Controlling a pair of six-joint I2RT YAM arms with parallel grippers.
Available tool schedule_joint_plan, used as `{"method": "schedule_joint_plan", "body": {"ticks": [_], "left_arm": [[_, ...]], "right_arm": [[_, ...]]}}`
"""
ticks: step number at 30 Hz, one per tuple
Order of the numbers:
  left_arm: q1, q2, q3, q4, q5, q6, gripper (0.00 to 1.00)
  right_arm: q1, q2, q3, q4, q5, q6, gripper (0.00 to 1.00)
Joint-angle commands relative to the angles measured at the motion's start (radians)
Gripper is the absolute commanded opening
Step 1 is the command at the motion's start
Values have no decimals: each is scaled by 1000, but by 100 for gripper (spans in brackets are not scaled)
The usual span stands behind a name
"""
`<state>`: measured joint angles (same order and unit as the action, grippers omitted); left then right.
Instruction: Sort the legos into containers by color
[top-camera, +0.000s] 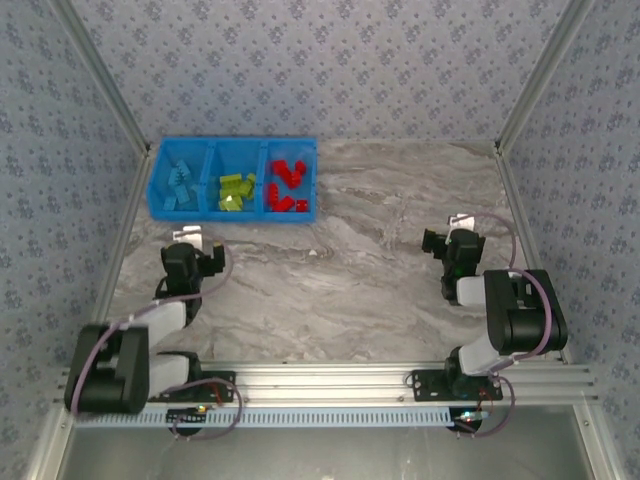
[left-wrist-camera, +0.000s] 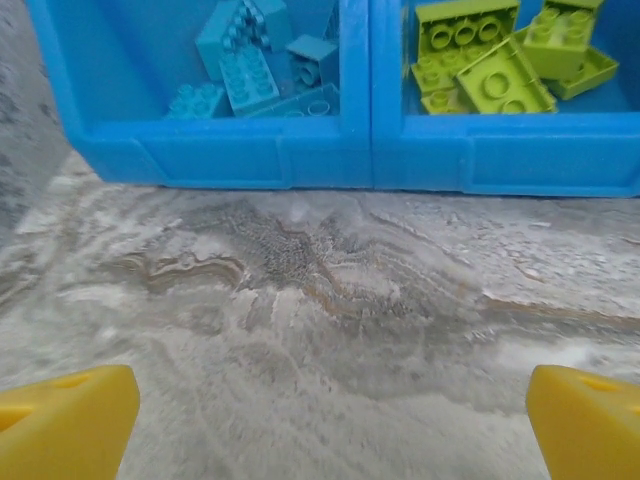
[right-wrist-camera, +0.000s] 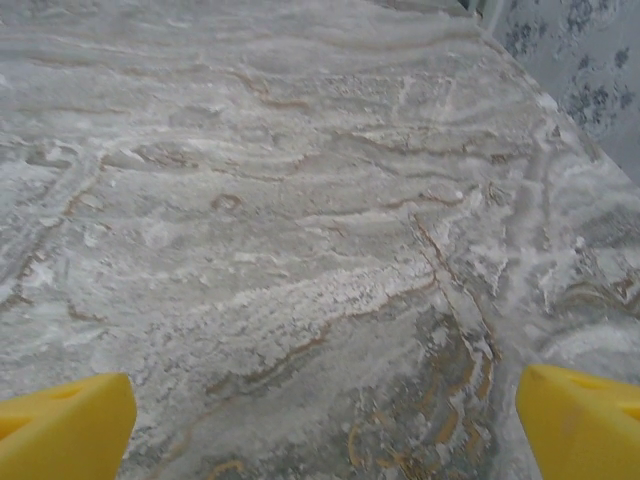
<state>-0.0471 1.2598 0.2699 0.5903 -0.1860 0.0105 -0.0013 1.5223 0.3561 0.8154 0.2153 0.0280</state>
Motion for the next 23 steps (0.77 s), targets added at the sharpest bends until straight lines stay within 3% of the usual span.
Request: {"method": "schedule_joint_plan", "body": {"ticks": [1, 3, 4, 14, 18, 23], "left_arm": [[54, 171, 99, 209, 164, -20, 99], [77, 318, 116, 357, 192, -34, 99], [83, 260, 142, 200, 201, -39, 99], [73, 273, 141, 224, 157, -44, 99], [73, 275, 141, 226, 155, -44, 99], [72, 274, 141, 226, 155, -42, 99]], "right_arm": [[-8, -2, 5, 50, -34, -20, 100], [-8, -1, 4, 54, -35, -20, 100], [-8, 0, 4, 54, -32, -22, 100], [-8, 0, 4, 53, -36, -22, 100], [-14, 3, 24, 20, -119, -43, 100], [-19, 0, 17, 29, -126, -42, 100]]}}
